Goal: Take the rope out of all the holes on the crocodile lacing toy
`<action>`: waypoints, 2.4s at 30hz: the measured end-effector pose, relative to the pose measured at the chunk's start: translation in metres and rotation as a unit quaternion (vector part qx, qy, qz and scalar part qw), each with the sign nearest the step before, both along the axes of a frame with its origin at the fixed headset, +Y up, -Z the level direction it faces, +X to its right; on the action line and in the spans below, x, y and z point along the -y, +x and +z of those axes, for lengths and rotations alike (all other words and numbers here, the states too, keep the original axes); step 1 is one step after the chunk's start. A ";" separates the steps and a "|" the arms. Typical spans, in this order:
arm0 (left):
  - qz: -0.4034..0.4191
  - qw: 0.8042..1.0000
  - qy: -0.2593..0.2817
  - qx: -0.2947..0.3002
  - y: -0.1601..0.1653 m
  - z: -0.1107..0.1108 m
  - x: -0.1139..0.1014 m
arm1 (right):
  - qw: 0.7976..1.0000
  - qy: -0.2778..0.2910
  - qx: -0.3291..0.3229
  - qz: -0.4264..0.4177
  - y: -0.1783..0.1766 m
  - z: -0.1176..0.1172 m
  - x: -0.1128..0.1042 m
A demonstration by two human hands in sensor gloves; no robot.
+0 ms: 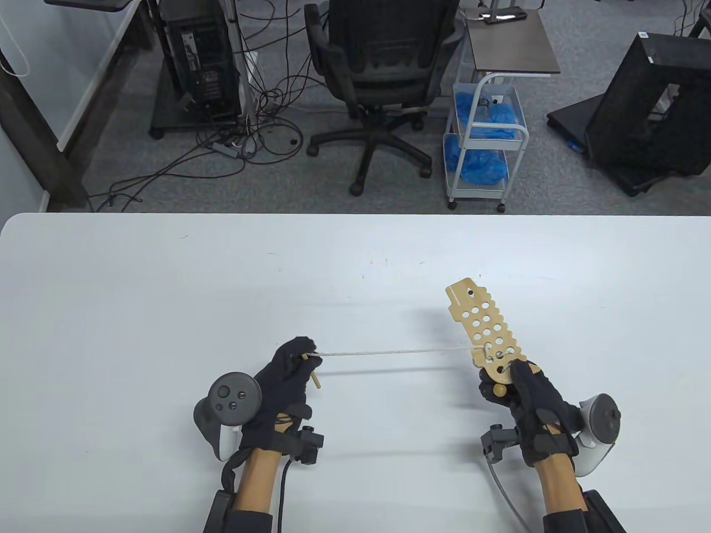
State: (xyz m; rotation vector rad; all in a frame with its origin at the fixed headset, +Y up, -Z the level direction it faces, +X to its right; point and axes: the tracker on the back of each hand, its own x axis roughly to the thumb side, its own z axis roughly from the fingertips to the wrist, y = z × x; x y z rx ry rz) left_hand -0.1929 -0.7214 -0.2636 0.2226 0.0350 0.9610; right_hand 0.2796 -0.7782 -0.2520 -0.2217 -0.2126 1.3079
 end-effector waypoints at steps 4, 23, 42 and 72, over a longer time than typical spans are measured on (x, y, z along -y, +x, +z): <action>0.016 1.000 -0.007 -0.024 -0.010 0.000 0.003 | 1.000 0.002 0.007 -0.029 0.005 0.000 0.001; 0.088 0.992 -0.015 -0.089 -0.039 0.003 0.009 | 0.995 0.013 0.045 -0.092 0.024 0.003 0.006; 0.156 0.980 -0.026 -0.124 -0.051 0.006 0.017 | 0.983 0.006 0.096 -0.159 0.033 0.009 0.015; -0.058 0.989 0.076 0.112 0.068 0.017 -0.022 | 0.990 0.016 -0.110 0.092 -0.059 0.004 -0.004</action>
